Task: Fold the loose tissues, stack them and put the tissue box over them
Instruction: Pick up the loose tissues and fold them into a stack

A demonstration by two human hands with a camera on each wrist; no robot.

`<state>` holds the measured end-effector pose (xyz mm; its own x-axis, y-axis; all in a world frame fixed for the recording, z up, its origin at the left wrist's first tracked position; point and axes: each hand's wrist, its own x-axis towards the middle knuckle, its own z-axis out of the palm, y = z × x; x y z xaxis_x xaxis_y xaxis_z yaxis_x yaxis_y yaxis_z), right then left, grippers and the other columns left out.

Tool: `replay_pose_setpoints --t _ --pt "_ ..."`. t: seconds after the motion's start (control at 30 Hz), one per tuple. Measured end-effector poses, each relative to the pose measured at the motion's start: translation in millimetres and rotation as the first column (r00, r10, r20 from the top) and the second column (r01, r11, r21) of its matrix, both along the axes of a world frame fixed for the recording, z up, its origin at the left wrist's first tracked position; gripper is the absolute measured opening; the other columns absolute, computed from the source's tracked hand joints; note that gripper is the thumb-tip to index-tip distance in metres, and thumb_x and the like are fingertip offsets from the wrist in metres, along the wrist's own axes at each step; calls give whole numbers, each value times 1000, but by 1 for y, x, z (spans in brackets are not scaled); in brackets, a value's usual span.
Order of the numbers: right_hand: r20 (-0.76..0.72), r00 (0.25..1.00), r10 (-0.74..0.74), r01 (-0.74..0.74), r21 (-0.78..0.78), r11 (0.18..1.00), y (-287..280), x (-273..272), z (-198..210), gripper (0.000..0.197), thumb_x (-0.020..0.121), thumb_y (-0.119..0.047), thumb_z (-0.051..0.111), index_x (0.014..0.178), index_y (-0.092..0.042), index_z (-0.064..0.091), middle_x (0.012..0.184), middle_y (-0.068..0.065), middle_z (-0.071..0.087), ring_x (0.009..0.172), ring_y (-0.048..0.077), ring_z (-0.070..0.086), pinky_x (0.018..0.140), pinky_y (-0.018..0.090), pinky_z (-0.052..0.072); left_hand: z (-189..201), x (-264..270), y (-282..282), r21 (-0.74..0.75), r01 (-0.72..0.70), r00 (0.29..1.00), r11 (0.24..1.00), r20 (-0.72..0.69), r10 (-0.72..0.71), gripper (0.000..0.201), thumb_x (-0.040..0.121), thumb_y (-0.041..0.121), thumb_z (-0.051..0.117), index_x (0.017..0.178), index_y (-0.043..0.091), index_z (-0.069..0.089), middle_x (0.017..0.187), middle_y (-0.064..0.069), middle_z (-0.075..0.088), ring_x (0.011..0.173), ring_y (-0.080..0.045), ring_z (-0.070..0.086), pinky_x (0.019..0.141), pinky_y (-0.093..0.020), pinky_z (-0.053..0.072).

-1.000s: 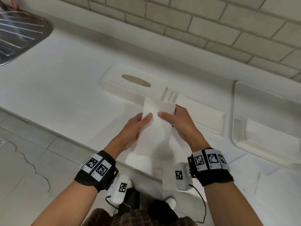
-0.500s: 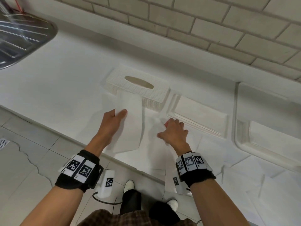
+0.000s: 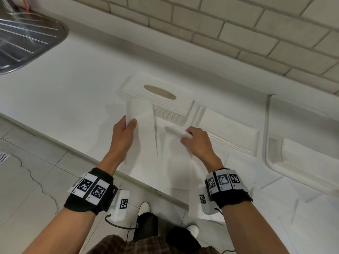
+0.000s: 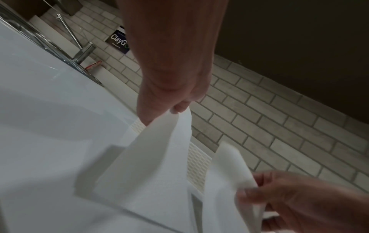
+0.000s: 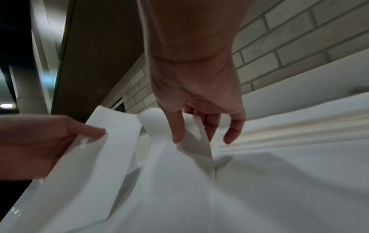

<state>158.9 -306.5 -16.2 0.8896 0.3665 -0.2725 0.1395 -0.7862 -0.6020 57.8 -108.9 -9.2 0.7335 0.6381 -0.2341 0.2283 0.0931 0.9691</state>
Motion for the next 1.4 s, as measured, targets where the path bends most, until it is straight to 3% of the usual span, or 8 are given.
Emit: replay_pose_setpoints --t 0.23,0.5,0.63,0.77,0.83,1.03,1.23,1.4 --pt "-197 978 75 50 563 825 -2 4 64 8 79 -9 75 83 -13 68 78 1 70 67 12 67 63 28 55 11 10 -9 -37 50 997 998 55 -48 20 99 19 48 110 23 64 101 6 70 93 -15 67 77 -28 53" --pt "-51 996 -74 89 500 861 25 -3 54 6 82 -15 70 88 -16 66 78 -2 65 67 13 60 61 26 48 23 11 -44 -432 345 938 833 119 -326 59 88 62 43 123 19 63 113 -9 73 103 -28 70 87 -41 56" --pt "-6 992 -123 109 504 857 16 -11 35 36 85 -22 72 118 -17 58 100 -6 62 83 7 58 65 8 45 10 9 -41 -207 208 974 956 -50 -223 25 94 22 59 111 7 68 104 -9 74 99 -33 70 87 -40 55" --pt "-105 985 135 -122 122 985 -9 -24 2 72 74 -19 81 136 -25 45 119 -1 56 107 18 51 86 26 47 1 9 -22 -106 32 995 994 -90 -42 15 95 16 55 106 14 65 90 2 70 83 -21 66 76 -33 52" --pt "-107 914 392 -406 -210 889 -13 -36 -14 82 71 -20 80 141 -27 38 127 -1 52 118 22 44 97 38 39 -2 10 -14 -97 -2 996 995 -87 -7 17 95 16 54 109 15 63 94 1 69 84 -20 65 75 -32 51" --pt "-42 869 492 -461 -426 778 -8 -35 -16 41 81 -19 69 120 -19 57 115 1 53 115 24 41 98 43 32 -2 11 -15 -77 -14 1000 997 -25 12 32 95 13 52 126 16 59 106 3 68 93 -15 64 77 -28 49" --pt "-125 958 259 -238 164 957 -24 -19 14 22 75 -14 76 75 -26 59 75 -11 57 75 13 57 67 26 39 -2 12 -26 -143 14 999 990 35 -9 26 98 15 49 120 22 61 104 9 69 97 -15 65 80 -29 50" --pt "-151 987 60 31 539 842 -36 -3 55 19 75 -3 78 80 -16 65 64 -12 67 60 3 61 60 15 49 5 20 -41 -199 87 992 976 102 -68 23 98 14 49 103 29 66 103 7 71 96 -15 67 87 -33 53"
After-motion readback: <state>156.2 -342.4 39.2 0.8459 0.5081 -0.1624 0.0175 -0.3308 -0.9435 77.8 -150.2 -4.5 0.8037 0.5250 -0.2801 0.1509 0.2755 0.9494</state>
